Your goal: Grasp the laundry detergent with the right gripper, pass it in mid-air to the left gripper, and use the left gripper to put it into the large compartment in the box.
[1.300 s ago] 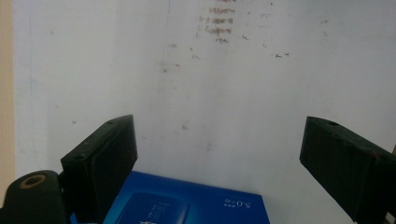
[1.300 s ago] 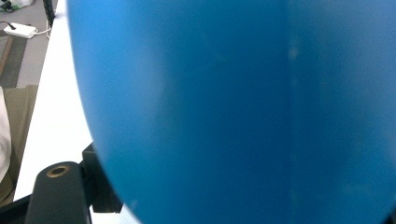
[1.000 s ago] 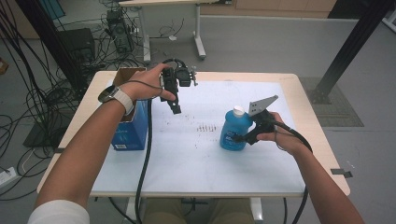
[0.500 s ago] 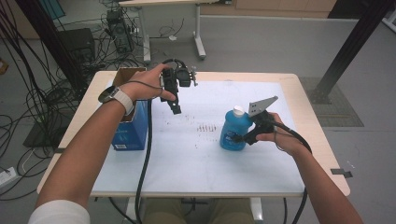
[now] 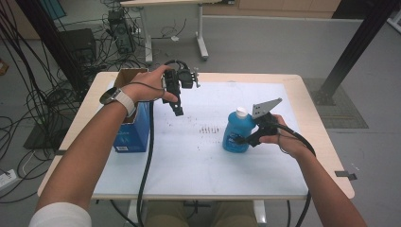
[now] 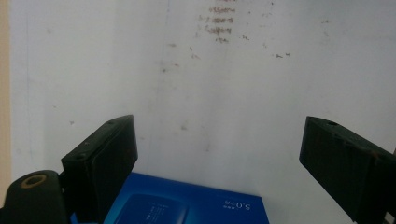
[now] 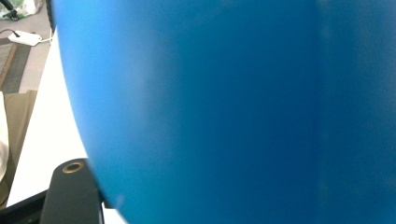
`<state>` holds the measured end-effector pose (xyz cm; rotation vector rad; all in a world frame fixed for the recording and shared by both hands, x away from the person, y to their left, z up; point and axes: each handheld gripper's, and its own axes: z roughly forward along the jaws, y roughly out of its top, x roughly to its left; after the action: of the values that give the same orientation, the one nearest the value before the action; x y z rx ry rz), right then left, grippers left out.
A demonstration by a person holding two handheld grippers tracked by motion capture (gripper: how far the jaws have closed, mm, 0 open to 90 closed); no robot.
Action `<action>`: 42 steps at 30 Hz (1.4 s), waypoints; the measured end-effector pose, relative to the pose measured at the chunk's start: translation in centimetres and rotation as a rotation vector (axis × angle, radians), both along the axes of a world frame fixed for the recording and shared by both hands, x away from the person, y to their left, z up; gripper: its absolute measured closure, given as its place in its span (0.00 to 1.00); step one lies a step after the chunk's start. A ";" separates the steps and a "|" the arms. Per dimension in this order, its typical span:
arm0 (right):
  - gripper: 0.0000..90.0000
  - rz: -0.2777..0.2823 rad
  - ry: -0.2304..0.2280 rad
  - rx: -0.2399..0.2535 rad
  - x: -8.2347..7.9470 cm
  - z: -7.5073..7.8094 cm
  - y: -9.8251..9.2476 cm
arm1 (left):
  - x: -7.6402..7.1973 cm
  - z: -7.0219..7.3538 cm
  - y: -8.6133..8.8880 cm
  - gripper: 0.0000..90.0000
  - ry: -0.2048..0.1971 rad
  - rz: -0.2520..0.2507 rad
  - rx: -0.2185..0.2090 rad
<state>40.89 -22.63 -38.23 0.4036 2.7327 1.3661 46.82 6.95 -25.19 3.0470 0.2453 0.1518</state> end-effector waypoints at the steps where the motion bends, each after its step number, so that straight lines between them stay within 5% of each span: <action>1: 0.28 0.002 -0.004 -0.001 0.0 0.0 0.0 | 0.0 0.0 0.0 0.13 0.000 0.000 0.001; 42: 0.32 0.008 -0.009 0.031 0.1 -0.5 0.2 | 0.1 -0.2 0.1 0.13 0.004 0.005 0.002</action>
<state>41.04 -22.46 -38.70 0.3873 2.7125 1.4098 46.88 7.03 -25.37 3.0486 0.2535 0.1465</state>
